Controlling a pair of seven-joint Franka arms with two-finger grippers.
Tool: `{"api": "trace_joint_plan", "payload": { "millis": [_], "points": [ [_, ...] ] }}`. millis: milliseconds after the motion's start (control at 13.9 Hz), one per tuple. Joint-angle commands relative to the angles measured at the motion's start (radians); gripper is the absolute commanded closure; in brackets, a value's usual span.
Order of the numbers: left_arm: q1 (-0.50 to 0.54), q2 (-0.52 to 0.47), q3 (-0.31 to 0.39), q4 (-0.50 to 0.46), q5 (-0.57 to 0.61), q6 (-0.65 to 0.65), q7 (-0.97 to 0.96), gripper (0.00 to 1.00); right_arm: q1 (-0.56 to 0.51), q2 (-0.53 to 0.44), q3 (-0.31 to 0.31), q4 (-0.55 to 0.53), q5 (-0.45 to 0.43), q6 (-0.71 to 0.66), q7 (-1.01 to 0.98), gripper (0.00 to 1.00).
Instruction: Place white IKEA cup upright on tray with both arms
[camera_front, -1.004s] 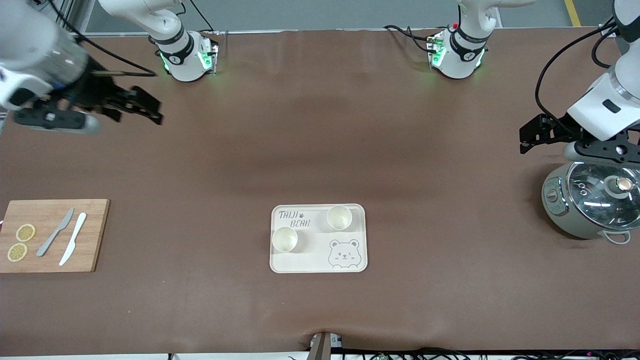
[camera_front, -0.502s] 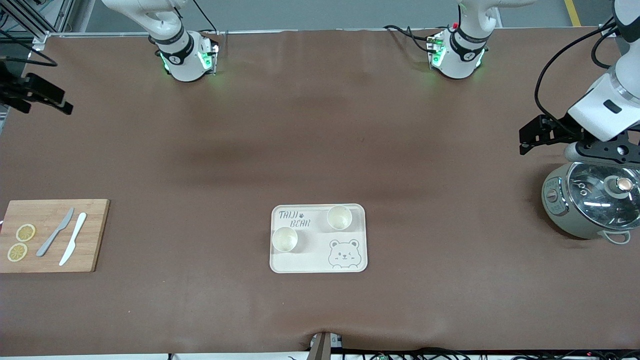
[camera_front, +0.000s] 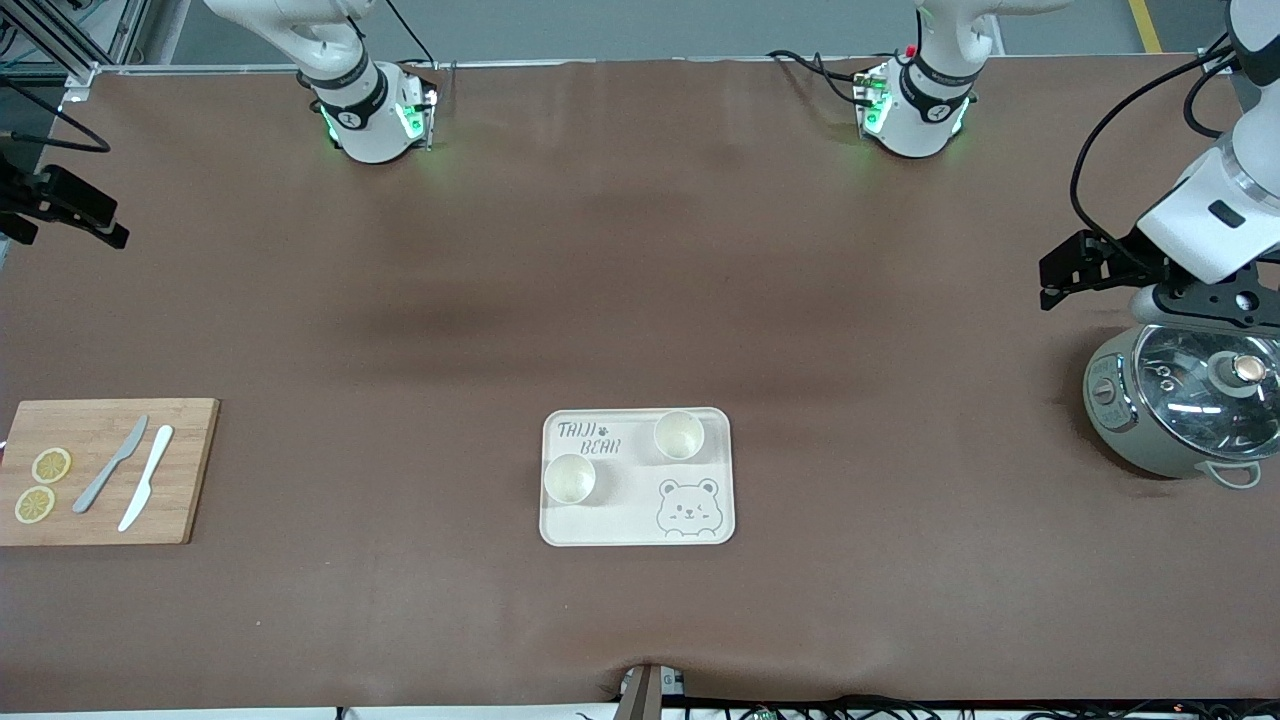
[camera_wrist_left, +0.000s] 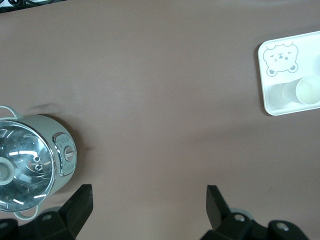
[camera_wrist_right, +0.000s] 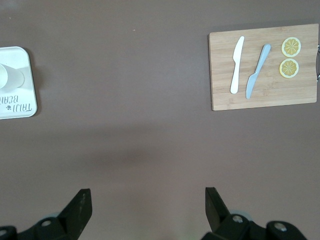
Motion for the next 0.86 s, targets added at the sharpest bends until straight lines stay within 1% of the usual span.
{"api": "trace_joint_plan", "payload": {
  "millis": [0, 143, 789],
  "points": [
    [0.005, 0.001, -0.003, 0.005, -0.014, 0.007, -0.008, 0.00, 0.002, 0.001, 0.001, 0.001, -0.025, 0.005, -0.023, 0.00],
    [0.003, 0.001, -0.003, 0.003, -0.012, 0.007, -0.008, 0.00, -0.008, 0.001, -0.001, 0.001, -0.025, 0.005, -0.075, 0.00],
    [0.002, 0.001, -0.003, 0.005, -0.008, 0.007, -0.008, 0.00, -0.008, 0.004, -0.004, 0.007, -0.026, 0.003, -0.066, 0.00]
  ]
}}
